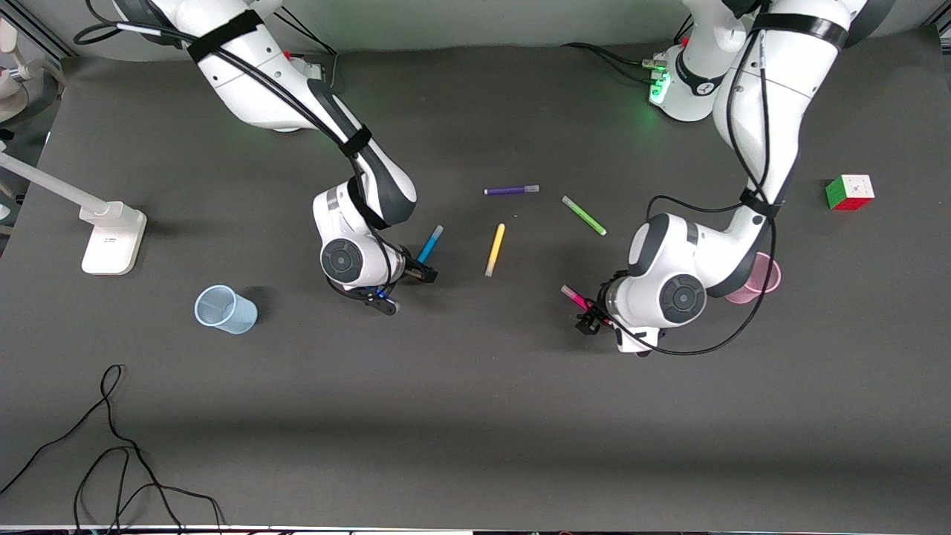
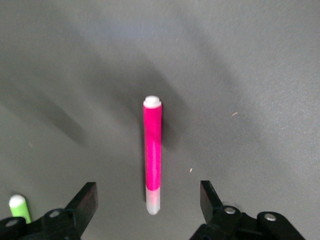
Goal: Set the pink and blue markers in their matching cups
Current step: 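Grasp the blue marker with the right gripper while the left grasps pink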
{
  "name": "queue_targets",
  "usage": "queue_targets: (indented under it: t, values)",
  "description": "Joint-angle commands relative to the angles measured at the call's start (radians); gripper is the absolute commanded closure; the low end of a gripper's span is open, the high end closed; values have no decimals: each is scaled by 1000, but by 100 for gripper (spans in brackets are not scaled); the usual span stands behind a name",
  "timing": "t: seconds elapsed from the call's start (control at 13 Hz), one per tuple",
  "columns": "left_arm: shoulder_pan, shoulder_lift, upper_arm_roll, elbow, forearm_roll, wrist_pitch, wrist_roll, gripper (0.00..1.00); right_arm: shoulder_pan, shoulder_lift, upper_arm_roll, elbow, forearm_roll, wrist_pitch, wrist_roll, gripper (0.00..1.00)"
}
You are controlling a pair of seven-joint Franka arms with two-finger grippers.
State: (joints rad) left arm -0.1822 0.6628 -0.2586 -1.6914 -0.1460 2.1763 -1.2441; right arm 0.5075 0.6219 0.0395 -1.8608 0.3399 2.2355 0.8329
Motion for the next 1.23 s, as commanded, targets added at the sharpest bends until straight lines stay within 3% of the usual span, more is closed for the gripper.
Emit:
queue_targets:
  t: [0.0, 0.23, 0.46, 0.62, 0.77, 0.92, 1.08, 1.15]
  values:
    - [-45, 18, 9, 15, -35, 17, -87, 12, 5, 12, -4, -1, 21, 35, 6, 30]
    - [-51, 26, 9, 4, -33, 29, -90, 18, -1, 15, -6, 3, 21, 39, 3, 76]
    - [-65, 41, 9, -16, -33, 66, -90, 25, -4, 13, -9, 8, 21, 38, 2, 98]
    - [-65, 49, 9, -45, -33, 111, -89, 26, -4, 9, -12, 9, 21, 36, 2, 100]
    - [-66, 55, 9, -50, -29, 114, -89, 40, -10, -22, -21, 17, 19, 12, -6, 100]
    - [-66, 55, 9, -56, -29, 112, -86, 65, -14, -108, -65, 25, 16, -89, -53, 100]
    - [-66, 54, 9, -57, -26, 112, -84, 94, -15, -169, -157, 38, 16, -172, -165, 100]
    - [-66, 52, 9, -56, -26, 108, -84, 100, -15, -209, -194, 35, 7, -186, -188, 100]
